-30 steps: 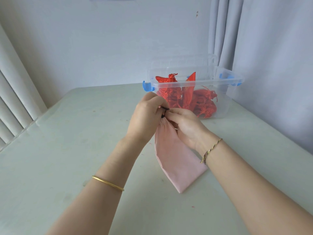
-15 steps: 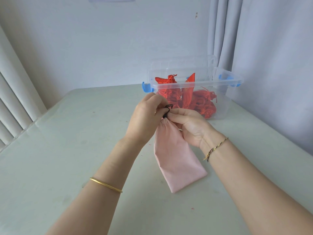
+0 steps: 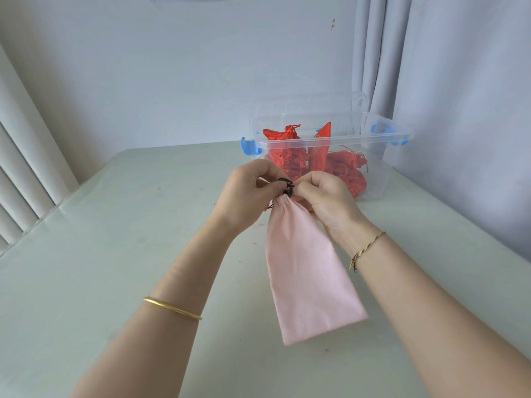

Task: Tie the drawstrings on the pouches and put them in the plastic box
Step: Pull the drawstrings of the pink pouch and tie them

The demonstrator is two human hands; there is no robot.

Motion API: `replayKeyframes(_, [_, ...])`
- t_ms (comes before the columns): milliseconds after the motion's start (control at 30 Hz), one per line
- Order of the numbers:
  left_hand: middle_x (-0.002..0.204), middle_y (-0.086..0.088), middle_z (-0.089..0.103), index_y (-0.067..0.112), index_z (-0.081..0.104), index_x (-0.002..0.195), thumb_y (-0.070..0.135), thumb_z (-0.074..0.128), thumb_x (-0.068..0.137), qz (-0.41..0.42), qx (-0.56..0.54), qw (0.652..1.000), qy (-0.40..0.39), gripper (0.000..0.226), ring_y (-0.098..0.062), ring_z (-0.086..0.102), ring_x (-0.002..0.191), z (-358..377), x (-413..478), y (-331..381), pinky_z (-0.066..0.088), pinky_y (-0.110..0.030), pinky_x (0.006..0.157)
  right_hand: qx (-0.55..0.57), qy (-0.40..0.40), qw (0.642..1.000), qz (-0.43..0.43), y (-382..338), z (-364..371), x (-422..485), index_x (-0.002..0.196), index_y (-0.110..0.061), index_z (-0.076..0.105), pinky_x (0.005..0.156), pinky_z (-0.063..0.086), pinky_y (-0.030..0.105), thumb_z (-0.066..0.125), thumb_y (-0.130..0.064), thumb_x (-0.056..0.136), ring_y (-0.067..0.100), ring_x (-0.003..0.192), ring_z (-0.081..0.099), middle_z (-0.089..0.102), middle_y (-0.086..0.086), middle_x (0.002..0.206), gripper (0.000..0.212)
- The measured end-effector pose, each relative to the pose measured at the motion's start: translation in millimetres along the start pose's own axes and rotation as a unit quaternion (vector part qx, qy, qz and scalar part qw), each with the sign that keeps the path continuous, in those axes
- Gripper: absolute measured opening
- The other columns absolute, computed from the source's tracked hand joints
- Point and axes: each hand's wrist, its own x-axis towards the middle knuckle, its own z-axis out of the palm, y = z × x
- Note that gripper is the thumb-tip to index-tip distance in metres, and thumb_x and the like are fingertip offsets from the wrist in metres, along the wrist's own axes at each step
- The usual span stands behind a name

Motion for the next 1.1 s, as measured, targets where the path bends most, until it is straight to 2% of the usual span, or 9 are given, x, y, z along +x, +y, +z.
replayKeyframes(100, [0.07,-0.001,0.059,0.009,0.061,0.078,-0.002,0.059,0.085,-0.015,-0.013,1.0,-0.001,0.013,-0.001,0.045,0.046,0,0,0,0.037,-0.013,0.045,-0.011,0.008,1.0,-0.027,-1,0,0,0.073,-0.006,0.056,0.041,0.038,0.011,0.049,0.006,0.082,-0.001,0.038,0.049,0.056,-0.003,0.052,0.016])
replayKeyframes(200, [0.069,-0.001,0.06,0.009,0.06,0.078,0.001,0.06,0.085,-0.019,-0.006,1.0,0.004,0.011,0.002,0.046,0.045,0,1,-1,0.037,-0.012,0.046,0.007,0.004,1.0,-0.013,1,0,3,0.069,-0.011,0.054,0.05,0.046,0.018,0.047,0.005,0.082,0.002,0.044,0.055,0.059,-0.009,0.046,0.022])
replayKeyframes(267, [0.065,0.0,0.059,0.009,0.06,0.078,0.002,0.06,0.085,-0.019,-0.005,1.0,0.012,0.01,0.003,0.048,0.045,1,1,-1,0.038,-0.011,0.047,0.025,0.002,1.0,0.002,3,1,4,0.068,-0.012,0.054,0.056,0.046,0.022,0.047,0.004,0.082,0.005,0.046,0.054,0.057,-0.009,0.048,0.023])
replayKeyframes(533, [0.069,-0.002,0.062,0.01,0.061,0.075,-0.001,0.06,0.084,-0.017,-0.053,0.998,0.034,0.014,-0.003,0.055,0.059,3,1,4,0.046,-0.016,0.061,0.125,0.005,0.991,0.036,1,0,6,0.063,-0.012,0.047,0.05,0.038,0.022,0.044,0.004,0.08,0.01,0.041,0.045,0.049,-0.002,0.046,0.024])
replayKeyframes(600, [0.072,-0.008,0.062,0.01,0.061,0.075,0.0,0.06,0.085,-0.031,-0.086,0.995,0.044,0.014,-0.011,0.056,0.064,3,0,4,0.046,-0.019,0.063,0.142,0.01,0.989,0.044,0,1,6,0.061,-0.013,0.043,0.049,0.036,0.022,0.042,0.004,0.08,0.011,0.038,0.044,0.052,0.003,0.051,0.025])
replayKeyframes(733, [0.071,-0.006,0.061,0.01,0.059,0.075,0.005,0.06,0.087,-0.076,-0.172,0.978,0.091,0.013,-0.019,0.055,0.069,-2,2,2,0.045,-0.027,0.068,0.184,0.026,0.981,0.062,-1,-3,5,0.061,-0.014,0.037,0.043,0.036,0.018,0.039,0.005,0.081,0.01,0.035,0.045,0.064,0.012,0.065,0.028])
replayKeyframes(867, [0.072,0.0,0.055,0.016,0.056,0.07,0.012,0.058,0.089,-0.108,-0.163,0.973,0.118,0.02,-0.017,0.049,0.074,-9,4,-3,0.04,-0.031,0.075,0.202,0.031,0.976,0.079,2,-5,5,0.064,-0.014,0.04,0.04,0.033,0.016,0.039,0.005,0.082,0.011,0.035,0.041,0.057,0.006,0.055,0.027])
replayKeyframes(1000, [0.073,0.001,0.06,0.013,0.054,0.074,0.017,0.054,0.092,-0.132,-0.161,0.968,0.139,0.019,-0.013,0.052,0.069,-13,6,-5,0.042,-0.027,0.072,0.159,0.015,0.984,0.074,5,-6,6,0.071,-0.013,0.051,0.041,0.033,0.018,0.048,0.001,0.086,0.011,0.038,0.039,0.049,0.005,0.057,0.021])
replayKeyframes(1100, [0.072,0.001,0.06,0.01,0.055,0.081,0.02,0.051,0.094,-0.149,-0.161,0.963,0.155,0.016,-0.01,0.053,0.065,-16,8,-7,0.041,-0.023,0.067,0.158,0.012,0.984,0.079,4,-6,6,0.07,-0.011,0.05,0.043,0.034,0.019,0.049,0.0,0.086,0.012,0.04,0.04,0.05,0.005,0.058,0.019])
